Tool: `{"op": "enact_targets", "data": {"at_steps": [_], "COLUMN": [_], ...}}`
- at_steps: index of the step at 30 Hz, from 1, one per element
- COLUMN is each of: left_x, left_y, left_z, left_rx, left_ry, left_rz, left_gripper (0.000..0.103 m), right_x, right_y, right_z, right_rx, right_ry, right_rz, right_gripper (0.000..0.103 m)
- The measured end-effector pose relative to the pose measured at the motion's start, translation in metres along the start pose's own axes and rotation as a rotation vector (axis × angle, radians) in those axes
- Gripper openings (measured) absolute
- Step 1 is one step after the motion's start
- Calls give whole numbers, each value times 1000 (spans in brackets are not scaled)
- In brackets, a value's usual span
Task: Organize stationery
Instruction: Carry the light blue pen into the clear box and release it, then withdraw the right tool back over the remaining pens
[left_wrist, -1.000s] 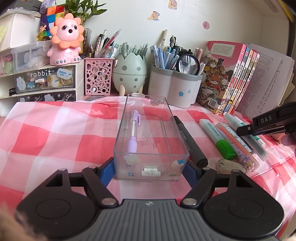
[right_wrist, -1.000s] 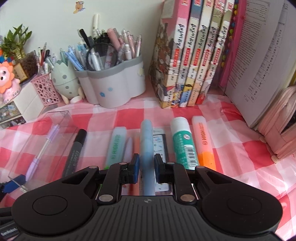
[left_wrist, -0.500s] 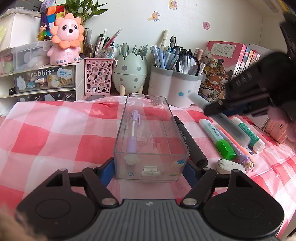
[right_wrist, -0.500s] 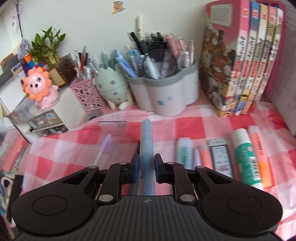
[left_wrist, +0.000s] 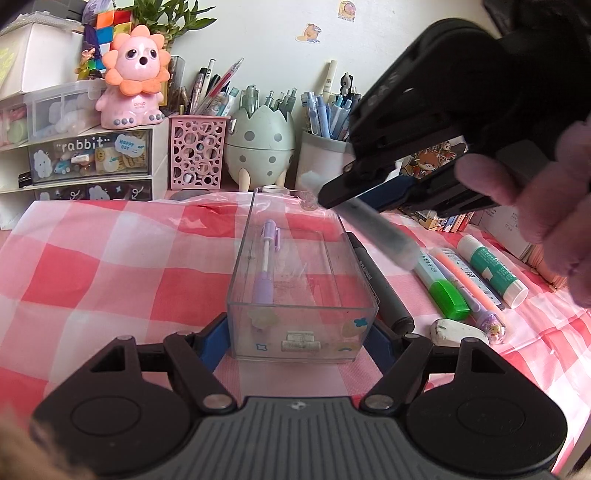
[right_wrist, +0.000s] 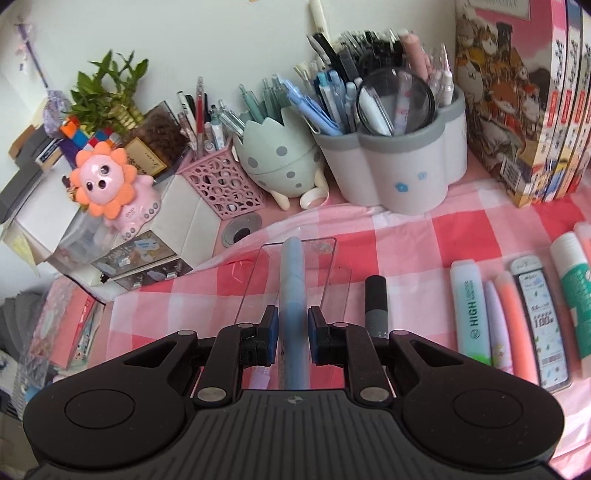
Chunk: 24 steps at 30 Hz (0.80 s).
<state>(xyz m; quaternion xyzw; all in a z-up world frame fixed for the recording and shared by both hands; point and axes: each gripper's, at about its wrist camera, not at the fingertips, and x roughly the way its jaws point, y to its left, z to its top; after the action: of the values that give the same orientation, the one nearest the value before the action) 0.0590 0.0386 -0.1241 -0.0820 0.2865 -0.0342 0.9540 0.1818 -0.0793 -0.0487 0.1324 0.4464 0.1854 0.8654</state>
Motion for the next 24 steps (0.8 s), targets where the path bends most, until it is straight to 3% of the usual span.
{"op": "enact_targets", "data": {"at_steps": [10,24], "left_x": [0,0], "left_y": [1,2], "left_z": [0,0], "left_rx": [-4,-4], "left_ry": [-1,-1], "left_rz": [-2,-3], "left_gripper": [50,50], "right_x": [17,7], "right_y": [0,-2], "right_z": [2,3], "right_rx": [134,112], "right_ry": [39,14], "right_rz": [10,26], "right_gripper": [19,25]}}
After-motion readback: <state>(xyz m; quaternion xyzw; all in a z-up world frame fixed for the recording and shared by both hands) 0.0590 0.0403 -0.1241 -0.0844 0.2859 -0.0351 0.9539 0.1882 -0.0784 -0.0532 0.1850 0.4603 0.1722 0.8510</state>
